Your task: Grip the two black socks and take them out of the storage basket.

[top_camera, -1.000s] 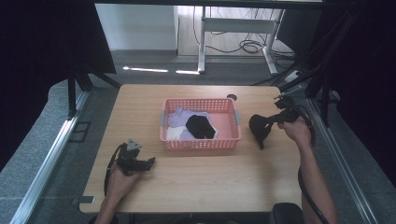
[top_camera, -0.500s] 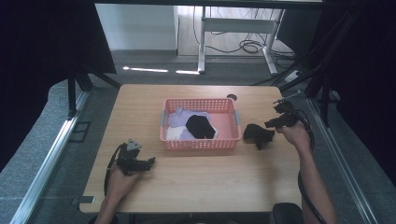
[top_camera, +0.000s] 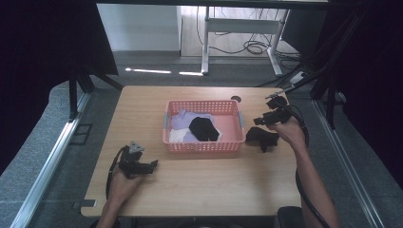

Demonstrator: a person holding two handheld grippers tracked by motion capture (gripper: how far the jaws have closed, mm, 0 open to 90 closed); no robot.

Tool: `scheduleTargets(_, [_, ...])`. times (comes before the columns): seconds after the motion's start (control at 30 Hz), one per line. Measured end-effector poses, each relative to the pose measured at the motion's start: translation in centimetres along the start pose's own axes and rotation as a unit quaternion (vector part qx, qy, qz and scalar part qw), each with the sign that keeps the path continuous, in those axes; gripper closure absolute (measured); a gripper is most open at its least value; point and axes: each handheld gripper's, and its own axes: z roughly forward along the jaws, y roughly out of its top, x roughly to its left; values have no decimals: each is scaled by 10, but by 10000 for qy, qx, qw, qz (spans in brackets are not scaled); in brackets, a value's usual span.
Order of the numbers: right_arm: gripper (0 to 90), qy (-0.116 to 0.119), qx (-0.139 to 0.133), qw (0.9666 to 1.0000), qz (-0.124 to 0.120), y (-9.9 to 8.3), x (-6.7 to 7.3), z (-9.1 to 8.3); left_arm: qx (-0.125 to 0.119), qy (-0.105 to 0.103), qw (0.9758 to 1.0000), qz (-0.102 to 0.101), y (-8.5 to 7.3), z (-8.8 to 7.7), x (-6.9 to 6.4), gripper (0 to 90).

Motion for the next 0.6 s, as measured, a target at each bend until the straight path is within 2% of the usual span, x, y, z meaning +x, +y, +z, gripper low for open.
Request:
scheduleTargets(0.17, [421, 215, 5, 9995, -236, 17, 22, 11, 2, -1, 10000, 9, 0, 0, 0, 124])
scheduleTargets(0.43, [434, 496, 128, 9974, -517, 34, 50, 39, 10, -2, 10000, 13, 0, 0, 0, 123])
scheduleTargets(0.47, [434, 496, 128, 9974, -517, 34, 50, 39, 10, -2, 10000, 13, 0, 0, 0, 123])
scheduleTargets(0.5, [435, 546, 165, 9967, -569, 38, 57, 48, 9, -4, 10000, 13, 0, 0, 0, 123])
scheduleTargets(0.6, [435, 611, 218, 9960, -618, 43, 65, 58, 9, -8, 10000, 11, 0, 0, 0, 123])
